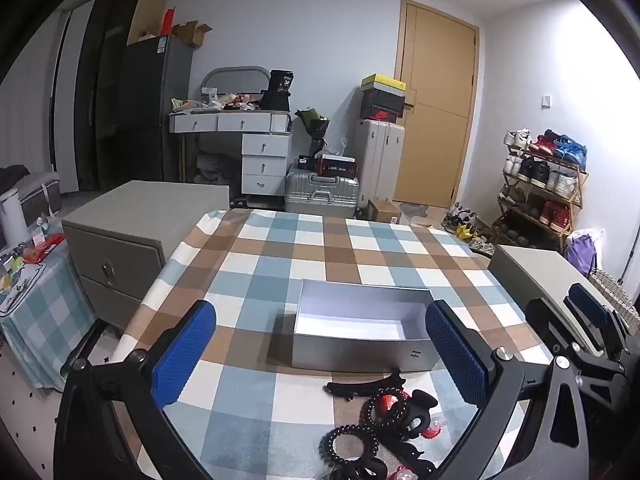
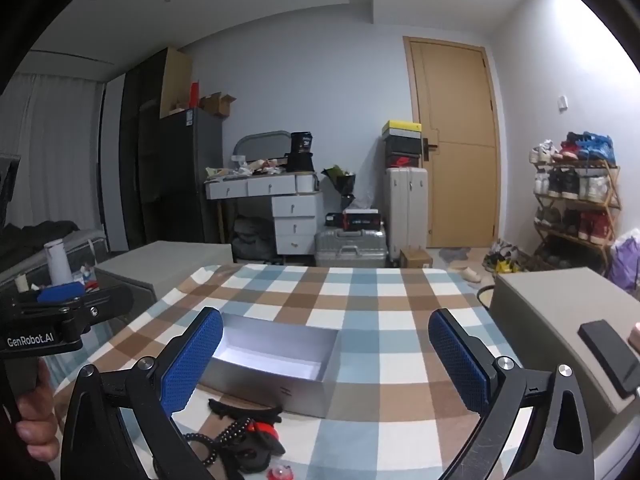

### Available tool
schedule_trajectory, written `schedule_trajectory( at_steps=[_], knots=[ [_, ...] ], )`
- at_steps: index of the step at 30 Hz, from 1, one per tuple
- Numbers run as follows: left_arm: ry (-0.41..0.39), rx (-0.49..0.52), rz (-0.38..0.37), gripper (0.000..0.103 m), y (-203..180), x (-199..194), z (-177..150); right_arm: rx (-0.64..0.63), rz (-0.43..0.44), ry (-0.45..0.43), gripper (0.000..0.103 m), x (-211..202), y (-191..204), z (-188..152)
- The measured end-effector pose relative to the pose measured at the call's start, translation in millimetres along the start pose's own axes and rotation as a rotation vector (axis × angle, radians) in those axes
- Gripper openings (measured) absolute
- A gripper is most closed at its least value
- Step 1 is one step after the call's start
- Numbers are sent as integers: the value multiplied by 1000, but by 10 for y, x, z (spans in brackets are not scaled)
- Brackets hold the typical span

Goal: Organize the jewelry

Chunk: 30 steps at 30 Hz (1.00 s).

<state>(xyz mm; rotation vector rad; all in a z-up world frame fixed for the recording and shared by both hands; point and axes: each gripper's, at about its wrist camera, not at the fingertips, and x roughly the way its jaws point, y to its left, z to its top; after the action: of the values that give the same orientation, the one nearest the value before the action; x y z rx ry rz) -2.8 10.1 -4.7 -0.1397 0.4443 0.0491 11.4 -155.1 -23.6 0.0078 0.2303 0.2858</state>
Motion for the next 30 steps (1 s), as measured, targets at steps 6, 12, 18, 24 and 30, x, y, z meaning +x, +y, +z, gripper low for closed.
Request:
schedule_trajectory(
  at_steps=[6,12,18,24,30],
  knots=[
    [9,9,4,102,0,-18,16,0,0,-9,103,-30,-7,20],
    [-9,41,-2,102,-59,-46,12,-10,-3,-15,103,-40,4,36],
    [-5,52,-2,102,-101,-32,0,2,-6,-20,103,-50,-10,44],
    [-18,69,2,102,-155,-67,-6,5,-1,-23,103,-59,-9,36],
    [-23,77,7,102,-178,-76,-14,7,1,-23,103,-60,-16,46]
  ],
)
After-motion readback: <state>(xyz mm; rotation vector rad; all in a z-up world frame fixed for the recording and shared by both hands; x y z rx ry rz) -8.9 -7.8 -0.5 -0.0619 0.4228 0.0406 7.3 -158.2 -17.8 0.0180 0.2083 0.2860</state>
